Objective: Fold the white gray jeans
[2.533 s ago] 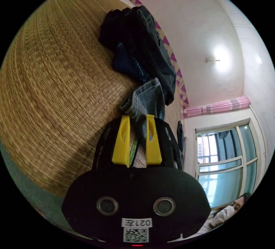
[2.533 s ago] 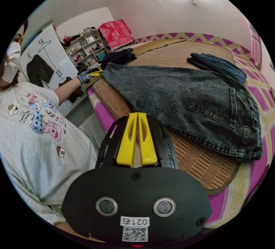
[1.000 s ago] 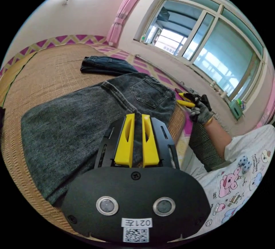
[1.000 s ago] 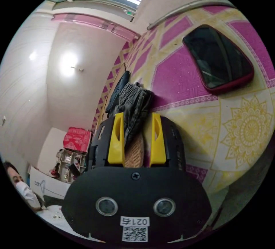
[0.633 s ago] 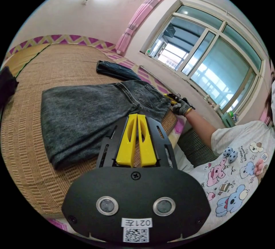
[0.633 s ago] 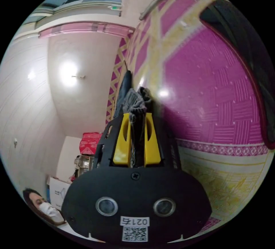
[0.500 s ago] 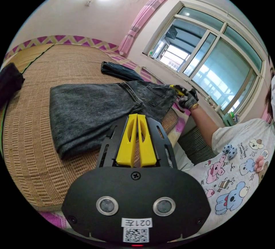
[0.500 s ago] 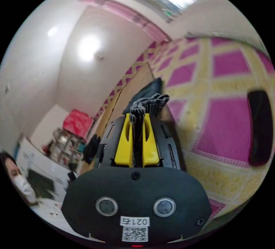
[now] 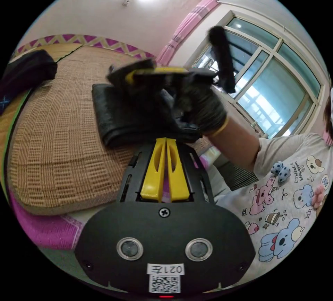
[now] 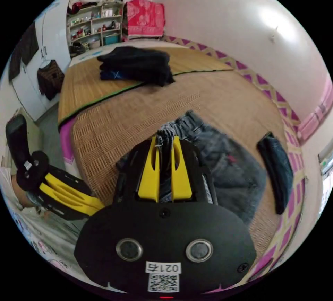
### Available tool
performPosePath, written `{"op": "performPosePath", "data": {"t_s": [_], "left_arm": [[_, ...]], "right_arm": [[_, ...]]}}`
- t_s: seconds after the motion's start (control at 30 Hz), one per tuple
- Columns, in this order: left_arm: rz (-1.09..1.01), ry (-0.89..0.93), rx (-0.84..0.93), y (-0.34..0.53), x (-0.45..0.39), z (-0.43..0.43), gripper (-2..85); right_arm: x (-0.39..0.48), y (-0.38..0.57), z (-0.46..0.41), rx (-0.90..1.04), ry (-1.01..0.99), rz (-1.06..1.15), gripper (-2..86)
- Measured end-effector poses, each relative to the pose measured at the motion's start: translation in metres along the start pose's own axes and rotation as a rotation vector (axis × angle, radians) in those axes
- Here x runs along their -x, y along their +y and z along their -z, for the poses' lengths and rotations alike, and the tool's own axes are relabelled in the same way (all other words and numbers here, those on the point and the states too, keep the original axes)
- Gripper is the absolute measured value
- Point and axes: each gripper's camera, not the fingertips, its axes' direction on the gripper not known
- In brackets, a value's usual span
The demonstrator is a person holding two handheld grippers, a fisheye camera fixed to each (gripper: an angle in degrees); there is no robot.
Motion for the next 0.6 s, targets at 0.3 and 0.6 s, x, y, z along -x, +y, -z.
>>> {"op": "performPosePath", "data": {"t_s": [0.3, 0.6], "left_arm": [[0.081, -0.016, -0.109, 0.007, 0.057, 0.071, -0.9], [-0.015, -0.097, -0.177, -0.064, 0.092, 0.1, 1.7]], "right_arm": [[0.064, -0.029, -0.073, 0.032, 0.068, 0.064, 5.6], [-0.039, 0.012, -0.016, -0.099, -0.276, -0.147, 8.8]]}}
